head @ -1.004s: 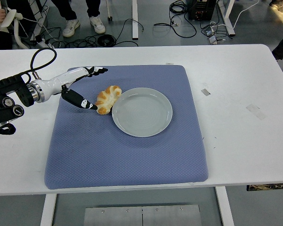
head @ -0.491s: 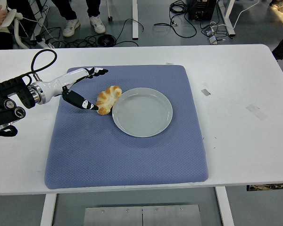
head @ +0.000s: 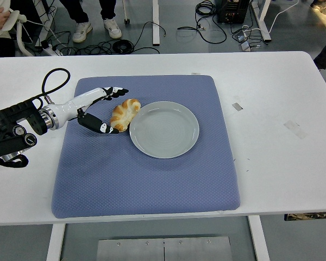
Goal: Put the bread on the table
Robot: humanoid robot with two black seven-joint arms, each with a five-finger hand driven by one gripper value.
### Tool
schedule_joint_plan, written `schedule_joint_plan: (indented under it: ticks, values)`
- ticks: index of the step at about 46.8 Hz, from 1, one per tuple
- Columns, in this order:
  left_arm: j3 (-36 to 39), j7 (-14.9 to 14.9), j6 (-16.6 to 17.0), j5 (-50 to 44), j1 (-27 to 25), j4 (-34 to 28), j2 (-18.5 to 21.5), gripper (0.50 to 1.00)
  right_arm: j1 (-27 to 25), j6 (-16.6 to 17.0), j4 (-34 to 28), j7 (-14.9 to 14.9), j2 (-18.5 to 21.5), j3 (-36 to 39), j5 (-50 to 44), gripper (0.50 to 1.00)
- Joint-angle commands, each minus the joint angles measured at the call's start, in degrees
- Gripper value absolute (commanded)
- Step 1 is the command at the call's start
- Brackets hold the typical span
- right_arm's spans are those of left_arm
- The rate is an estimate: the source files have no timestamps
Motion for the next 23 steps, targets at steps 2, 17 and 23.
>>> schedule_joint_plan:
  ticks: [2,17,23]
  values:
    - [0.2,0.0,0.1,0.6,-0.2,0.0,0.0,0.778,0.0,0.0,0.0,0.0,0.0,0.0,0.0,1.0]
    - [0.7,-0.4,0.0,0.8,-0.6,0.2,-0.5,0.516,-0.1,0.0,0.0,0.0,0.0,0.0,0.0,1.0]
    - [0.7,-0.5,0.0,2.3,-0.8,0.1,-0.5,0.5,0.0,0.0,-0.1,0.0,0.0,0.0,0.0,1.0]
